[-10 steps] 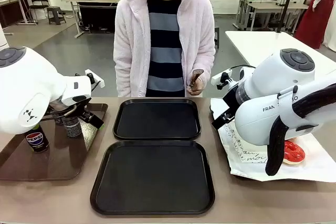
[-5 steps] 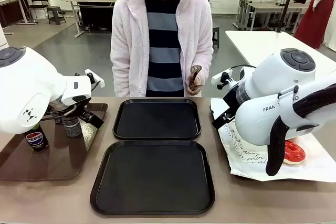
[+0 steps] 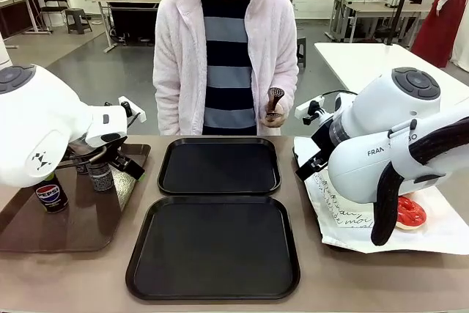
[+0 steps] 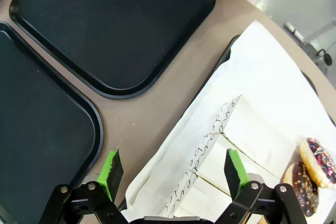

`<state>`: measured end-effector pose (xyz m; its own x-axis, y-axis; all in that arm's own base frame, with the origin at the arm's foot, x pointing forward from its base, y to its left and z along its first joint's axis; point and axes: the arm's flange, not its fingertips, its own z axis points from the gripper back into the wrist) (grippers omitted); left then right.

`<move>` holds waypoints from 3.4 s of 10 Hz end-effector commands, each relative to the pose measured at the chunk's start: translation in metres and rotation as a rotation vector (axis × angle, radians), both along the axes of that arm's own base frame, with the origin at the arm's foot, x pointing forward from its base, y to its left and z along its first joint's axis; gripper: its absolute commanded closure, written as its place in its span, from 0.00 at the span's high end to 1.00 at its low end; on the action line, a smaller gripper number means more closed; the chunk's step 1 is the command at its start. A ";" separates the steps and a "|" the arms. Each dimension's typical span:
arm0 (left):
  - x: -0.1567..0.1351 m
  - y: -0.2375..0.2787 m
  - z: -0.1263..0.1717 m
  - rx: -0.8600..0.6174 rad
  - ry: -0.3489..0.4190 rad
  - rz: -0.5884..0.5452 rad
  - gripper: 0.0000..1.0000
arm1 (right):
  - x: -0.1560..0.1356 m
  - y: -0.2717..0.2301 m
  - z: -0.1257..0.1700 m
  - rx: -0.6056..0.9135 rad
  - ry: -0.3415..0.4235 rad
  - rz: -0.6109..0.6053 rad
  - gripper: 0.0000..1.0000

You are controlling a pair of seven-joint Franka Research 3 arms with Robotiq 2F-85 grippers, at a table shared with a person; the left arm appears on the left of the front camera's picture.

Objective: Set up donuts and drinks on trays.
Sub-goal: Pick up one Pepsi coke and place it on the Flat Tray.

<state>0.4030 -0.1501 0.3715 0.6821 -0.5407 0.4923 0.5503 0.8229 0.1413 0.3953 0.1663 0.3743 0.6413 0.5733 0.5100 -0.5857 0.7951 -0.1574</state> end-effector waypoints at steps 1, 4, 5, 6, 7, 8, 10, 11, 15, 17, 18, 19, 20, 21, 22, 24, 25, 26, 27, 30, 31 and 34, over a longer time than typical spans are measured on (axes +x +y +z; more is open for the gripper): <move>-0.033 0.000 0.029 0.049 -0.004 -0.002 1.00 | -0.036 0.011 0.028 -0.079 -0.036 0.046 1.00; -0.115 0.035 0.064 0.073 0.158 -0.040 1.00 | -0.132 -0.011 0.054 -0.263 0.072 0.060 1.00; -0.139 0.049 0.053 0.060 0.204 -0.013 1.00 | -0.161 -0.025 0.047 -0.330 0.101 0.064 1.00; -0.157 0.062 0.051 0.044 0.227 -0.027 1.00 | -0.190 -0.038 0.041 -0.345 0.113 0.078 1.00; -0.189 0.063 0.043 0.005 0.193 -0.027 1.00 | -0.218 -0.054 0.035 -0.334 0.110 0.094 1.00; -0.076 0.017 0.099 0.079 0.207 -0.014 1.00 | -0.210 -0.065 0.023 -0.351 0.059 0.027 1.00; -0.076 0.017 0.099 0.079 0.207 -0.014 1.00 | -0.118 0.011 0.110 -0.344 0.130 0.062 1.00; -0.091 0.023 0.114 0.062 0.222 -0.013 1.00 | -0.135 0.005 0.126 -0.350 0.116 0.051 1.00; -0.024 0.132 0.115 -1.110 0.630 -0.070 1.00 | -0.089 -0.145 0.126 0.878 0.352 -0.024 1.00; -0.025 0.182 0.119 -1.273 0.638 -0.066 1.00 | -0.097 -0.215 0.127 1.083 0.356 -0.130 1.00; -0.036 0.207 0.121 -1.316 0.638 -0.054 1.00 | -0.106 -0.249 0.126 1.155 0.375 -0.155 1.00; -0.044 0.233 0.124 -1.317 0.616 -0.055 1.00 | -0.120 -0.286 0.125 1.188 0.397 -0.187 1.00; -0.049 0.255 0.124 -1.337 0.603 -0.032 1.00 | -0.136 -0.313 0.126 1.218 0.386 -0.235 1.00; -0.059 0.274 0.118 -1.355 0.578 0.009 1.00 | -0.151 -0.338 0.129 1.249 0.373 -0.258 1.00; -0.061 0.292 0.117 -1.337 0.548 0.073 1.00 | -0.167 -0.358 0.129 1.266 0.356 -0.312 1.00; -0.071 0.323 0.110 -1.323 0.495 0.192 1.00 | -0.190 -0.390 0.130 1.244 0.373 -0.433 1.00; -0.071 0.334 0.107 -1.308 0.484 0.244 1.00 | -0.198 -0.403 0.125 1.211 0.393 -0.543 1.00; -0.077 0.340 0.104 -1.268 0.455 0.303 1.00 | -0.203 -0.415 0.119 1.175 0.422 -0.656 1.00; -0.076 0.343 0.105 -1.220 0.441 0.341 1.00 | -0.204 -0.420 0.114 1.170 0.442 -0.702 1.00; -0.071 0.334 0.110 -1.053 0.379 0.439 1.00 | -0.194 -0.418 0.117 1.162 0.372 -0.726 1.00; -0.069 0.357 0.101 -1.168 0.393 0.394 1.00 | -0.207 -0.429 0.102 1.180 0.437 -0.728 1.00; -0.069 0.357 0.101 -1.168 0.393 0.394 1.00 | -0.207 -0.429 0.102 1.180 0.437 -0.728 1.00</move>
